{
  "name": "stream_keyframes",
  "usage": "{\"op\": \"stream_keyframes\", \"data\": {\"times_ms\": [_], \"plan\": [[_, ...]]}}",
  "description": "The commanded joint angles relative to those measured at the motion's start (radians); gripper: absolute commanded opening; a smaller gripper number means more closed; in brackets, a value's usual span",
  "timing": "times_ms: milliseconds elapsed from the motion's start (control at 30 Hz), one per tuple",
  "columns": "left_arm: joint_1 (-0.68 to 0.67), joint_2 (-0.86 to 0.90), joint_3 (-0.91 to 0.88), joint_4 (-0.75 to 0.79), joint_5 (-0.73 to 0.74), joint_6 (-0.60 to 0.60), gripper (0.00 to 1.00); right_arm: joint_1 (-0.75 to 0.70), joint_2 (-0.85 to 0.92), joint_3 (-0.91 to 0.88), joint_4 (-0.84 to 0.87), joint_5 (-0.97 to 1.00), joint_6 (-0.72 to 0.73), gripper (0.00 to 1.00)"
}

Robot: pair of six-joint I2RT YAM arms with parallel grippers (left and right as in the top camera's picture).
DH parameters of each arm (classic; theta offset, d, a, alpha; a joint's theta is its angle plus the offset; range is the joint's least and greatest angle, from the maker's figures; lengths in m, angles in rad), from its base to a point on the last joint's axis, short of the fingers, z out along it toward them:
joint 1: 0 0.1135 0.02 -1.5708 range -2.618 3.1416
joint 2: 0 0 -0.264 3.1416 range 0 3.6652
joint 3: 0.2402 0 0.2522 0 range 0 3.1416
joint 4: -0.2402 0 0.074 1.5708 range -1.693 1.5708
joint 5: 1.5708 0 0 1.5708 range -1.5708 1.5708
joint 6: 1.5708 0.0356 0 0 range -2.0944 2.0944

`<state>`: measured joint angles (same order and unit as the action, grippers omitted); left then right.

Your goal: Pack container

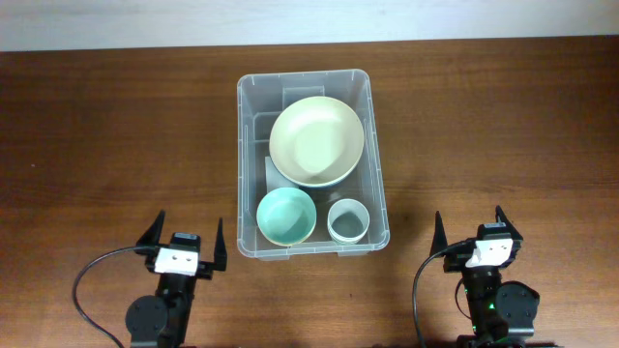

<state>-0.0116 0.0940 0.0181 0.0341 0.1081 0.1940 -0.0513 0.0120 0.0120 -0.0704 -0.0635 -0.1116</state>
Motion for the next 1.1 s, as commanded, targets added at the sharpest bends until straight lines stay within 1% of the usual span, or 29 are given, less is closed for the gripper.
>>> {"op": "stream_keyframes", "data": {"times_ms": [0,33,100,233,433,1067], "plan": [[-0.008,-0.038,-0.01,-0.048,-0.003,0.066,0.99,0.005,-0.008,-0.006,-0.004,0.015,0.005,0.99],[-0.008,-0.051,-0.01,-0.068,-0.014,0.057,1.0,0.005,-0.008,-0.006,-0.004,0.015,0.005,0.99],[-0.008,-0.081,-0.01,-0.113,-0.063,0.001,0.99,0.005,-0.008,-0.006,-0.004,0.015,0.005,0.99],[-0.008,-0.089,-0.01,-0.117,-0.105,-0.047,0.99,0.005,-0.008,-0.006,-0.004,0.015,0.005,0.99],[-0.008,-0.089,-0.01,-0.114,-0.077,-0.065,1.0,0.005,-0.008,-0.006,-0.004,0.015,0.005,0.99],[-0.008,-0.089,-0.009,-0.114,-0.079,-0.066,1.0,0.005,-0.008,-0.006,-0.005,0.015,0.005,0.99]]}}
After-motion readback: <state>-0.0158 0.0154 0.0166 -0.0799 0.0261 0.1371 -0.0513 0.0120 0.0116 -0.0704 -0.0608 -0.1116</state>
